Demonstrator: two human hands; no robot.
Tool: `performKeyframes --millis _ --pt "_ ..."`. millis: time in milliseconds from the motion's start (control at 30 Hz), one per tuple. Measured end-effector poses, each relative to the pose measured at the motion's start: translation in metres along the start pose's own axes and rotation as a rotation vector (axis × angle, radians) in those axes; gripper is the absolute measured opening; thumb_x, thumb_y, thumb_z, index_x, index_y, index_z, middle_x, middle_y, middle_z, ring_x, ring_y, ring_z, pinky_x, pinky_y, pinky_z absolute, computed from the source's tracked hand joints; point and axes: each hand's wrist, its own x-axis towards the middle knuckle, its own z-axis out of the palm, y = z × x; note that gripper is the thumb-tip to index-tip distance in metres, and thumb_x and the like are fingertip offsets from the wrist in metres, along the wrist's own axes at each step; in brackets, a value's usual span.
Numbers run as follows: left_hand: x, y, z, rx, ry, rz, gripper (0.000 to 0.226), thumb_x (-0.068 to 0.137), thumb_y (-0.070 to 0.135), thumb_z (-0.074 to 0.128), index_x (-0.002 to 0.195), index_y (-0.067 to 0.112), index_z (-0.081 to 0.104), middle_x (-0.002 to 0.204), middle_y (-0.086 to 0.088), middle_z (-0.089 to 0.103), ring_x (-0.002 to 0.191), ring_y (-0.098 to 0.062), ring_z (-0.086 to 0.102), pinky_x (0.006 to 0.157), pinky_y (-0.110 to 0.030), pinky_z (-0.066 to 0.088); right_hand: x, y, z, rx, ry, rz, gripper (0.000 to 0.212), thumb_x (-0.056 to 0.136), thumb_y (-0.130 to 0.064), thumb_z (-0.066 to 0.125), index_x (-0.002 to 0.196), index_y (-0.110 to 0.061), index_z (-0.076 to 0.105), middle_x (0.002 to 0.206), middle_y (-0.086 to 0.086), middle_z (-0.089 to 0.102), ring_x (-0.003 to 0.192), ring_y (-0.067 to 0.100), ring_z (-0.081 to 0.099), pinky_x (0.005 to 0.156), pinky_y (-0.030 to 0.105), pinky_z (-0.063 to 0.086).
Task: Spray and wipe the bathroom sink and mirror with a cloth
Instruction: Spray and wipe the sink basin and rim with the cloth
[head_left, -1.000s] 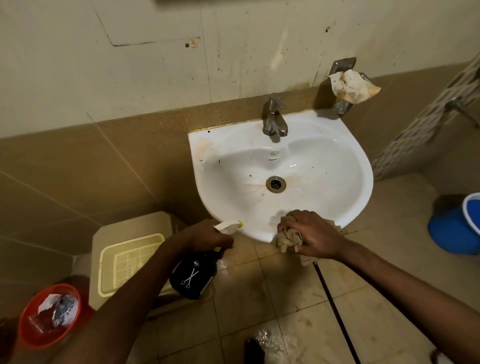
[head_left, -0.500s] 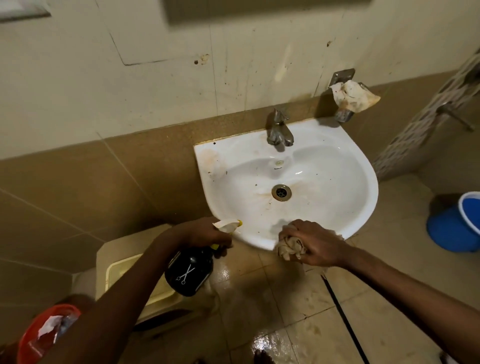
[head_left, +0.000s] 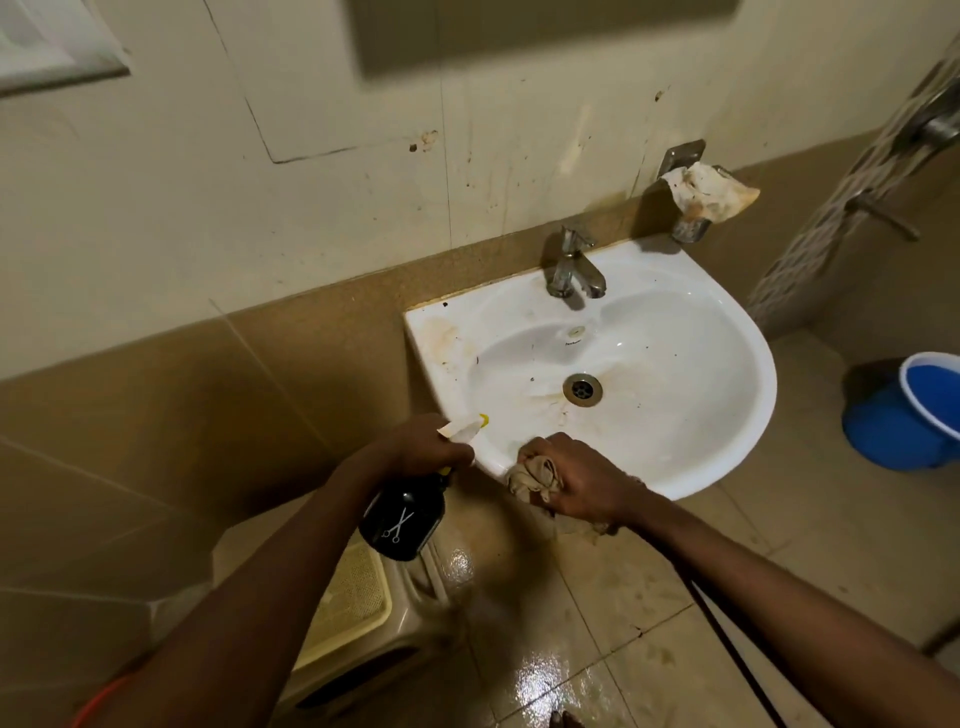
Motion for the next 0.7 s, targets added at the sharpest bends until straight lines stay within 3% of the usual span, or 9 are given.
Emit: performKeyframes --millis 133,200,300,500,600,700 --pt "0.004 -0.002 -0.014 -0.077 -0.020 0.047 0.020 0.070 0.026 0.062 0.052 0.018 0.066 0.054 0.002 0.066 0.060 -0.017 0.060 0.067 -0.029 0.049 0.039 -0.030 0.004 0.108 0.095 0.103 0.049 0.074 -0.055 0.067 0.114 -0.033 0.048 0.098 0.010 0.059 0.089 0.027 0.062 0.075 0.038 0.051" --pt "0.007 -0.004 -0.022 -0.054 0.011 0.066 0.020 0.066 0.031 0.061 0.049 0.021 0.066 0.054 0.002 0.066 0.062 -0.018 0.060 0.068 -0.030 0.048 0.064 -0.051 0.010 0.076 0.179 0.132 0.054 0.076 -0.049 0.067 0.120 -0.027 0.047 0.105 0.015 0.055 0.094 0.031 0.057 0.077 0.038 0.049" --pt "0.009 -0.014 -0.023 -0.020 0.008 0.069 0.024 0.057 0.041 0.061 0.052 0.018 0.066 0.055 -0.001 0.065 0.059 -0.020 0.059 0.066 -0.030 0.048 0.061 -0.058 0.012 0.067 0.172 0.121 0.055 0.075 -0.040 0.070 0.122 -0.024 0.047 0.108 0.014 0.053 0.097 0.032 0.055 0.078 0.039 0.048" --pt "0.009 -0.029 -0.023 0.006 0.143 0.097 0.029 0.069 0.036 0.060 0.041 0.029 0.061 0.048 0.003 0.061 0.048 -0.004 0.055 0.063 -0.025 0.045 0.007 -0.041 0.015 -0.188 0.077 0.102 0.060 0.073 -0.034 0.069 0.126 -0.026 0.043 0.116 0.009 0.050 0.100 0.028 0.051 0.082 0.035 0.043" --pt "0.010 -0.040 -0.033 -0.053 0.150 0.128 0.034 0.079 0.030 0.063 0.046 0.026 0.059 0.054 0.003 0.059 0.053 -0.006 0.054 0.067 -0.026 0.044 0.042 -0.069 0.023 -0.177 0.174 0.188 0.055 0.078 -0.035 0.063 0.128 -0.024 0.040 0.117 0.013 0.048 0.100 0.034 0.052 0.082 0.039 0.045" --pt "0.018 -0.046 -0.050 -0.041 0.166 0.088 0.039 0.080 0.022 0.063 0.042 0.026 0.059 0.046 0.007 0.058 0.047 -0.002 0.052 0.063 -0.025 0.043 0.100 -0.102 0.027 -0.081 0.333 0.327 0.049 0.084 -0.042 0.057 0.125 -0.021 0.041 0.117 0.015 0.045 0.100 0.037 0.050 0.083 0.042 0.042"
